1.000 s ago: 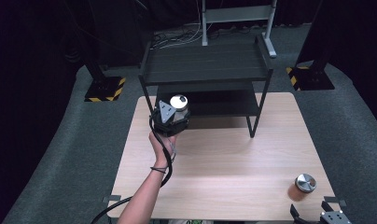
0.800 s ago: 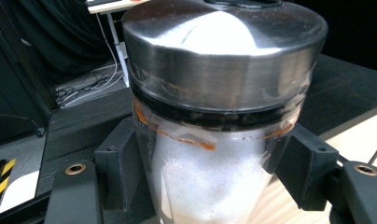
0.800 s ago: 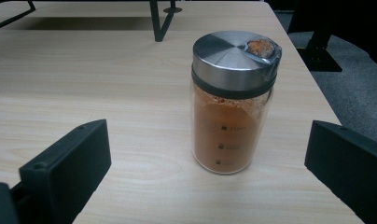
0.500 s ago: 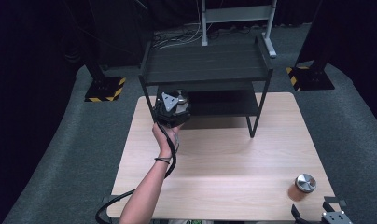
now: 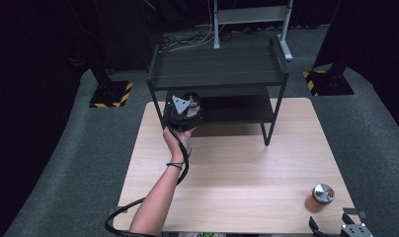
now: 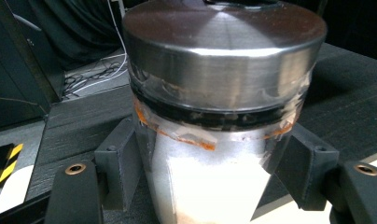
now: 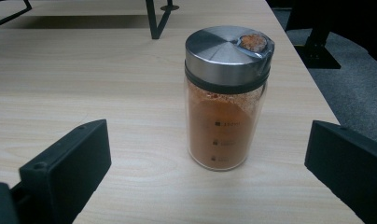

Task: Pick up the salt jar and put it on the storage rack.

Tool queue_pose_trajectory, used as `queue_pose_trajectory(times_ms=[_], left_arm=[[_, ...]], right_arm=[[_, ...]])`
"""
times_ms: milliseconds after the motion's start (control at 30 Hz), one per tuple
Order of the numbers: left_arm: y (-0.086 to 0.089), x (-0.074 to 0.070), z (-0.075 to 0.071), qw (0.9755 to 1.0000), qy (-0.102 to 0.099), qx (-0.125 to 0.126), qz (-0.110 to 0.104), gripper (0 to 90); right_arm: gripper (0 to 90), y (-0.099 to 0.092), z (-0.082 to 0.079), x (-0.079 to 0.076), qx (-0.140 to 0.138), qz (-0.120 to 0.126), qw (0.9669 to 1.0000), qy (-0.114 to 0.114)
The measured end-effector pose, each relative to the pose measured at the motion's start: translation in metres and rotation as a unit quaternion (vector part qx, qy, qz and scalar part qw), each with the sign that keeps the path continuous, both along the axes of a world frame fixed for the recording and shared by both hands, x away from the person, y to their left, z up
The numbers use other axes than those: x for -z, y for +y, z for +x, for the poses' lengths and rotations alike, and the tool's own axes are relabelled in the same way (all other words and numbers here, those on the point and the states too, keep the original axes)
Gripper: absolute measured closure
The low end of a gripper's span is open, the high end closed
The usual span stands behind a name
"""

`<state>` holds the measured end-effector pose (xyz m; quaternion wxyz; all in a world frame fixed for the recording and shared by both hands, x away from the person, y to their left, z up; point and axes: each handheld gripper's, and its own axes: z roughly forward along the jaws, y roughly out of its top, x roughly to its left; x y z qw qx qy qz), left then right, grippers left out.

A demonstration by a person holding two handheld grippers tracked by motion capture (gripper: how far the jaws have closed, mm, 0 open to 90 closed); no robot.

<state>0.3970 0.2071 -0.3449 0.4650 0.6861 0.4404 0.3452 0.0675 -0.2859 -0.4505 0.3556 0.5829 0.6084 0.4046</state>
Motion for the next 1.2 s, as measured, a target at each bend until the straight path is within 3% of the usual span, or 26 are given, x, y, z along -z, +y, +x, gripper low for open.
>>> queue_pose_trajectory(times_ms=[367,533,633,867,1000,1033,1200], left_arm=[[-0.007,0.001,0.004,1.0000,-0.005,-0.005,-0.001,31.0],[-0.011,0.004,0.006,0.9998,-0.009,-0.011,-0.013,31.1],[-0.011,0.003,0.008,0.9999,-0.004,-0.008,-0.005,31.1],[-0.012,0.006,0.014,0.9996,-0.001,-0.013,-0.023,31.0],[-0.010,0.003,0.017,0.9998,0.009,-0.009,-0.018,31.1],[-0.012,0.005,0.018,0.9995,0.006,-0.012,-0.030,31.1],[-0.012,0.005,0.021,0.9993,0.013,-0.012,-0.034,31.1]], right_arm=[[0.0,0.000,0.001,0.000,0.000,0.002,1.0000,0.003],[0.0,0.000,0.001,0.001,0.001,0.003,1.0000,0.005],[0.0,0.000,0.002,0.001,0.000,0.002,1.0000,0.006],[0.0,0.000,0.003,0.002,0.001,0.002,0.9999,0.010],[0.0,0.000,0.004,0.002,0.000,0.002,0.9999,0.011],[0.0,0.000,0.004,0.002,0.000,0.002,0.9999,0.011],[0.0,-0.001,0.004,0.002,0.001,0.004,0.9999,0.012]])
